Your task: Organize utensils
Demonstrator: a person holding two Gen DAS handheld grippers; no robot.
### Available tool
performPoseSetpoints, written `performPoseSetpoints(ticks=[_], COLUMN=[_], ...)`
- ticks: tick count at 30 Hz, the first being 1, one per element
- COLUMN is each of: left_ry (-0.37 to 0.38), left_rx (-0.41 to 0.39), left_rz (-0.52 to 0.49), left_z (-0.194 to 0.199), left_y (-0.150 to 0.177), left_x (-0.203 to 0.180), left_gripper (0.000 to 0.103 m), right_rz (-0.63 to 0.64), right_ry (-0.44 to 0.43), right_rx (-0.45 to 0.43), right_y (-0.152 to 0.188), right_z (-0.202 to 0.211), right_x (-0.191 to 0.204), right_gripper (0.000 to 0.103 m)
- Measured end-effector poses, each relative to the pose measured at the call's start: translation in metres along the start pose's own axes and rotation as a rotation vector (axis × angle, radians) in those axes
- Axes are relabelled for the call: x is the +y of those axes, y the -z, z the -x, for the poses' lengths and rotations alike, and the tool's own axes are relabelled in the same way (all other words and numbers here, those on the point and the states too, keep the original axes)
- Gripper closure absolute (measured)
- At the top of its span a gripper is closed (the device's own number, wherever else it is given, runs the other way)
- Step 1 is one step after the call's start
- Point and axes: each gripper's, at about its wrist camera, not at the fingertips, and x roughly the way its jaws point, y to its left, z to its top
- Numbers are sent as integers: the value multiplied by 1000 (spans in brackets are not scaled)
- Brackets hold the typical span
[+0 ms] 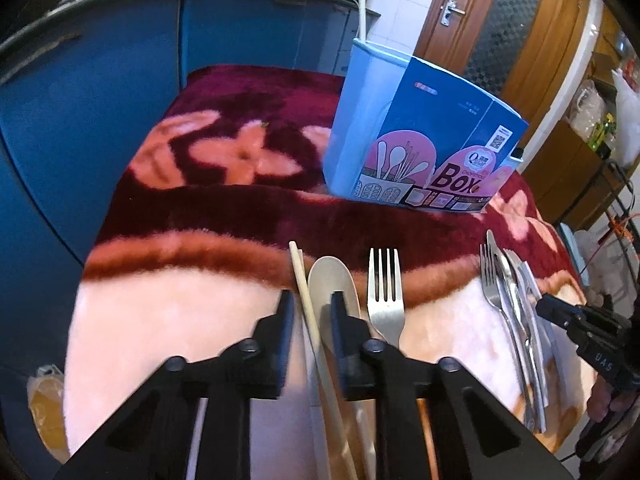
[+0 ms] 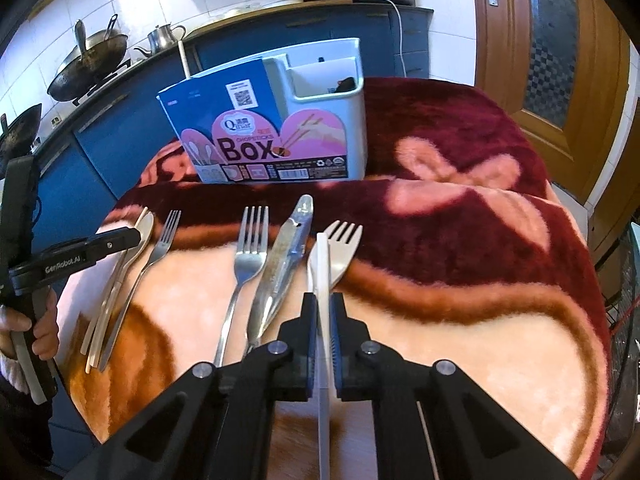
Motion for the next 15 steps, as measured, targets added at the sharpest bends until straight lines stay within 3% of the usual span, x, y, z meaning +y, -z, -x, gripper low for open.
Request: performPoseSetpoints(ticks=[15], left_ry=[59], left_rx=[-13], left_rz=[81], left_z=[15], left_y=[1], left_x=[22], left_gripper=[96], right_rz=[-3], right_ry=[-8], right_rx=[43], right_y=[1], right_z=[-4], right_x=[-7], right_gripper=[94])
